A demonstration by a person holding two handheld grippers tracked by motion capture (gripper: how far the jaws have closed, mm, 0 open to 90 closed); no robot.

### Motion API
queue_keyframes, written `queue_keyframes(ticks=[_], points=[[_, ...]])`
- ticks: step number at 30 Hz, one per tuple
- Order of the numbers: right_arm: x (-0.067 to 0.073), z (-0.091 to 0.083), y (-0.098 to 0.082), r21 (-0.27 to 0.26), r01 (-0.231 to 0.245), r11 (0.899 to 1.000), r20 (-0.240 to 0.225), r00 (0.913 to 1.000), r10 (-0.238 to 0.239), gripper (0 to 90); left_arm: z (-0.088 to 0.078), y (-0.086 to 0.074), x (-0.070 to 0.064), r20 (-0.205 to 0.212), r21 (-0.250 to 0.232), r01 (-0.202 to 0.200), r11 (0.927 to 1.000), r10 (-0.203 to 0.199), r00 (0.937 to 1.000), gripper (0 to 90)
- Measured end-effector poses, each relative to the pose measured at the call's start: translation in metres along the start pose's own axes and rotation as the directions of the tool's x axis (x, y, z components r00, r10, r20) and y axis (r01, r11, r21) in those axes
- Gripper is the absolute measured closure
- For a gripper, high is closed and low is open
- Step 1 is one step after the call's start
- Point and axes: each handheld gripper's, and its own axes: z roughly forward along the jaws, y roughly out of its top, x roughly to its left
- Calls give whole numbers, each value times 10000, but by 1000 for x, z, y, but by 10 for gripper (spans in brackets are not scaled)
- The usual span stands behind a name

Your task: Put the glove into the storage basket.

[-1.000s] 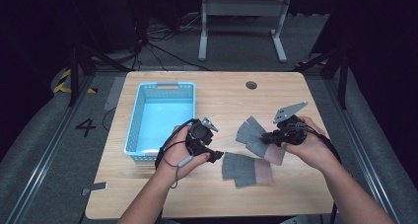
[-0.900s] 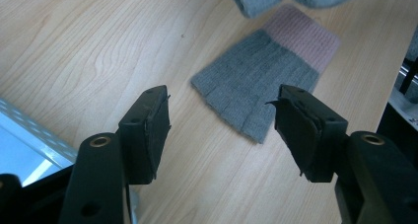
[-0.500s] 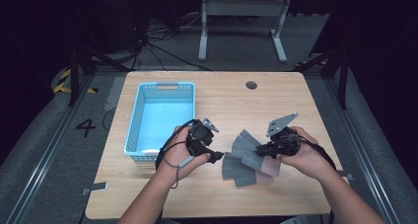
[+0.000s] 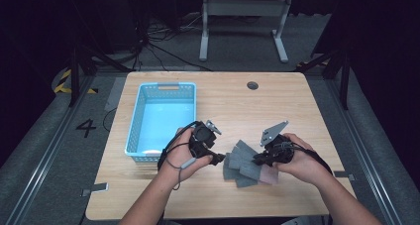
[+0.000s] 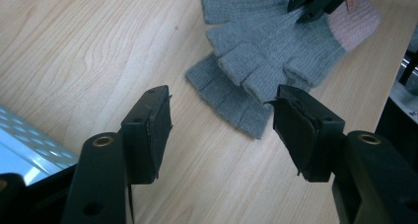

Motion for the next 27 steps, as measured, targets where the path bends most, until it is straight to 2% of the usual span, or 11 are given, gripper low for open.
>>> queue_keyframes(ticks=[3, 7, 15, 17, 19, 21, 25, 27], points=[[1, 5, -1, 211, 187, 9996, -89, 9998, -185, 840, 2, 0, -1, 12, 41, -60, 10000, 60, 10000, 405], [1, 11, -2, 355, 101, 9993, -184, 9998, -95, 840, 3, 0, -2, 9, 118, -42, 9999, 42, 10000, 406], [1, 19, -4, 300, 203, 9993, -259, 9995, -196, 837, 5, -3, -3, 74, 26, -6, 10000, 5, 10000, 421], [0, 20, -5, 232, 185, 9996, -291, 9994, -178, 828, 7, -4, -7, -158, 12, -227, 9997, 227, 9996, 421], [-1, 22, -7, -3, 83, 10000, -464, 9989, -83, 791, 9, -4, -9, -158, 229, -186, 9996, 189, 9997, 428], [-2, 23, -8, -118, -20, 9999, -485, 9988, 14, 773, 11, -4, -11, -59, 408, 25, 9992, -23, 10000, 464], [0, 21, -10, -523, -246, 9983, -445, 9988, 222, 677, 12, -6, -11, 7, 624, 150, 9979, -151, 9999, 478], [2, 17, -11, -866, -342, 9957, -266, 9991, 320, 606, 12, -7, -10, 127, 663, 177, 9976, -185, 9997, 480]])
